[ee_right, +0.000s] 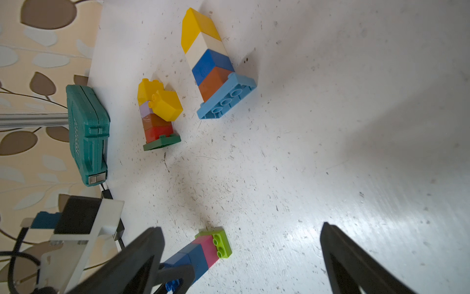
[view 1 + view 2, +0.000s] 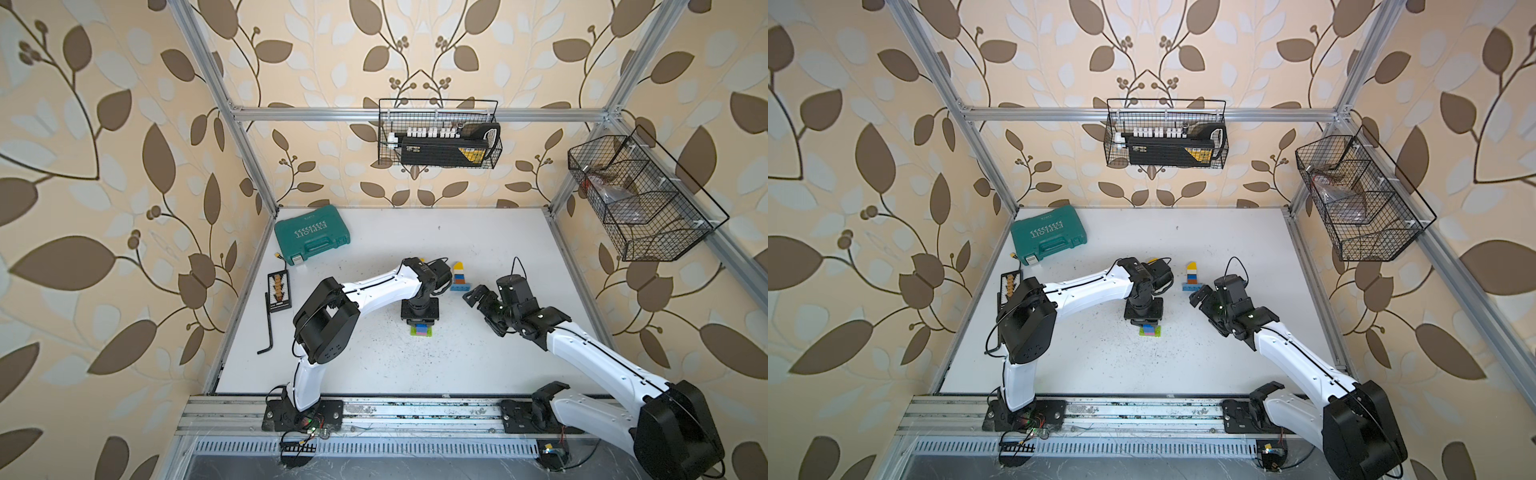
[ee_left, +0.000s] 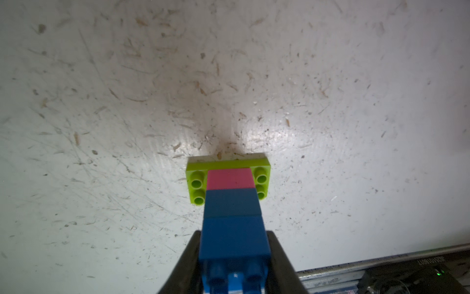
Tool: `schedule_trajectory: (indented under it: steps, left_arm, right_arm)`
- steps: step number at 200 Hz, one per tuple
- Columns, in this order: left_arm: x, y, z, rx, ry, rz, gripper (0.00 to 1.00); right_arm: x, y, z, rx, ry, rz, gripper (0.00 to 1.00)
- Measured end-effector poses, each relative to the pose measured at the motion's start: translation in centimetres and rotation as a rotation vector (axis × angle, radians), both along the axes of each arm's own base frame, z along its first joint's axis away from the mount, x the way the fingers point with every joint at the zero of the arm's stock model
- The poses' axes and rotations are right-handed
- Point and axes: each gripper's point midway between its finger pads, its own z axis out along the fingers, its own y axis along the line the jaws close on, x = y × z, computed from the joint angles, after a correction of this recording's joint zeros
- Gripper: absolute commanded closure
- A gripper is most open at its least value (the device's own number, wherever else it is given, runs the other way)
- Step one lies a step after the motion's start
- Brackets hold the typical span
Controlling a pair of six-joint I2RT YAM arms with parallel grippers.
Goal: Assemble the number 1 with lego
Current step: Assemble the lego brick with the lego brick.
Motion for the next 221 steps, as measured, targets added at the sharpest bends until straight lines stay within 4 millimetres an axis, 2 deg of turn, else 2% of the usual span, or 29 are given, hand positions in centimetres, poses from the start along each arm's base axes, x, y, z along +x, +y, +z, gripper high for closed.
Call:
schedule_trajectory:
  steps: [46, 63, 104, 151, 190, 216, 221]
  left_arm:
    - [0.6, 4.1, -0.1, 0.073, 0.014, 0.055, 0.93]
    - [0.6, 5.1, 0.0, 0.094, 0.019, 0.056, 0.90]
    - [0.8, 5.7, 0.0, 0.115, 0.011, 0.039, 0.59]
    - [0.5, 7.7, -1.2, 0.218, 0.025, 0.028, 0.36]
    - [1.2, 7.2, 0.0, 0.192, -0.007, 0.029, 0.20]
    - [1.8, 6.9, 2.2, 0.142, -0.066, 0.028, 0.02]
    - [1.8, 6.9, 2.8, 0.129, -0.078, 0.030, 0.01]
  right_arm:
    - [0.0, 0.0, 0.0, -0.001, 0.001, 0.000, 0.01]
    - [0.0, 0.0, 0.0, -0.001, 0.002, 0.000, 0.01]
    - [-0.1, 0.0, -0.1, -0.004, 0.003, 0.003, 0.01]
    - [0.1, 0.3, 0.3, -0.007, -0.001, 0.030, 0.01]
    - [0.7, 1.5, 1.5, -0.026, -0.010, 0.087, 0.05]
    - [1.7, 2.9, 2.5, -0.046, -0.004, 0.137, 0.07]
    - [2.1, 3.1, 2.8, -0.049, -0.004, 0.142, 0.07]
